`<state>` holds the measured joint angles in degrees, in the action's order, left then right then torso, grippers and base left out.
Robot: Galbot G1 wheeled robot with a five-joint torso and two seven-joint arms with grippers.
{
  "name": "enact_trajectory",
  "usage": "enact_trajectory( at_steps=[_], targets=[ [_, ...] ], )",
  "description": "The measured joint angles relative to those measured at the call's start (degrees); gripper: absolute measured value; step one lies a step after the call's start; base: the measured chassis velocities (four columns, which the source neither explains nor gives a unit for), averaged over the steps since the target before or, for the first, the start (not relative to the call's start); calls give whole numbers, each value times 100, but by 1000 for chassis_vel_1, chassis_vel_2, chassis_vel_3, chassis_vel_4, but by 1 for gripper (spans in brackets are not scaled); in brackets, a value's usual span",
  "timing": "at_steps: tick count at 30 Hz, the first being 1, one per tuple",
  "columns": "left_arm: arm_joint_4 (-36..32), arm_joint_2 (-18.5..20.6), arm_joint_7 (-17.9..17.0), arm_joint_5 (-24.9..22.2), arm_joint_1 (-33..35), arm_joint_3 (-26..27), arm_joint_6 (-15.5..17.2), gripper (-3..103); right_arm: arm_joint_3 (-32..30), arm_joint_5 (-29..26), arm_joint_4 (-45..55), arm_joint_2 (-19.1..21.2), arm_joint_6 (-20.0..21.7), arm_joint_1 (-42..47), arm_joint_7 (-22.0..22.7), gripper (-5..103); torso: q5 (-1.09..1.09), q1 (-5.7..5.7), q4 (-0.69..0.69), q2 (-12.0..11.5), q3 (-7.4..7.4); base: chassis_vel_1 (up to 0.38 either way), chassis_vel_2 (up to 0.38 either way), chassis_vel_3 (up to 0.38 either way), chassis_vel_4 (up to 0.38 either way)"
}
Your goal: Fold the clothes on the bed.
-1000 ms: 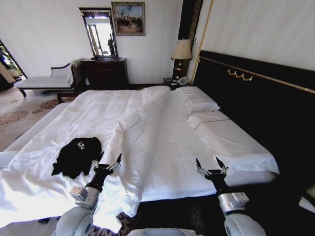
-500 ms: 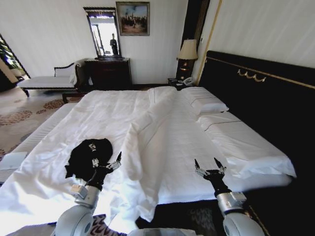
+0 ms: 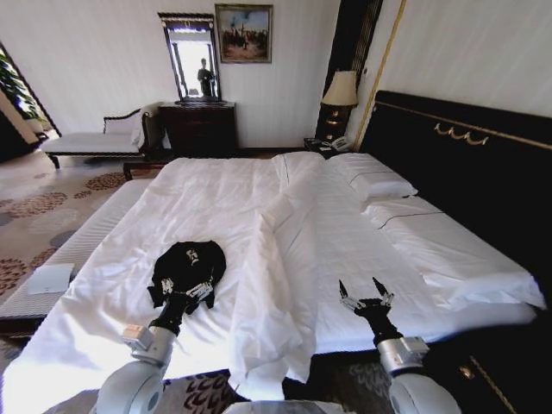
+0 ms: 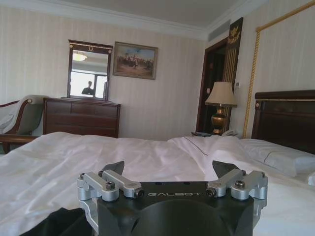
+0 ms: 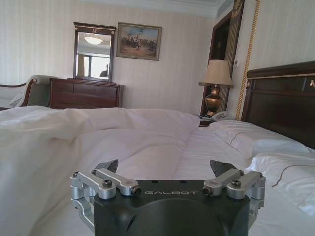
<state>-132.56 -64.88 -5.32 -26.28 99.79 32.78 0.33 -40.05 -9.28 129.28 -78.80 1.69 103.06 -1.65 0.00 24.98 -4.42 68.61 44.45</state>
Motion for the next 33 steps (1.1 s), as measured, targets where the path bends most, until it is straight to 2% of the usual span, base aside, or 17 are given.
enact_trajectory(
  at_steps=[18,25,33],
  targets=[
    [42,-38,27,-19,59,89,-48,100,159,-10,133,-49,45,102,-9,100,-1,0,0,0,0,159,189,-154,-187],
    [64,-43,28,-19,62,94,-48,100,187,-415,209,-45,86,124,6,100,-4,0,0,0,-1,86,158,-74,-143],
    [77,-55,39,-20,51,92,-52,100,307,-686,214,-58,293,203,-28,100,3,1,0,-2,1,3,11,1,-14]
  ],
)
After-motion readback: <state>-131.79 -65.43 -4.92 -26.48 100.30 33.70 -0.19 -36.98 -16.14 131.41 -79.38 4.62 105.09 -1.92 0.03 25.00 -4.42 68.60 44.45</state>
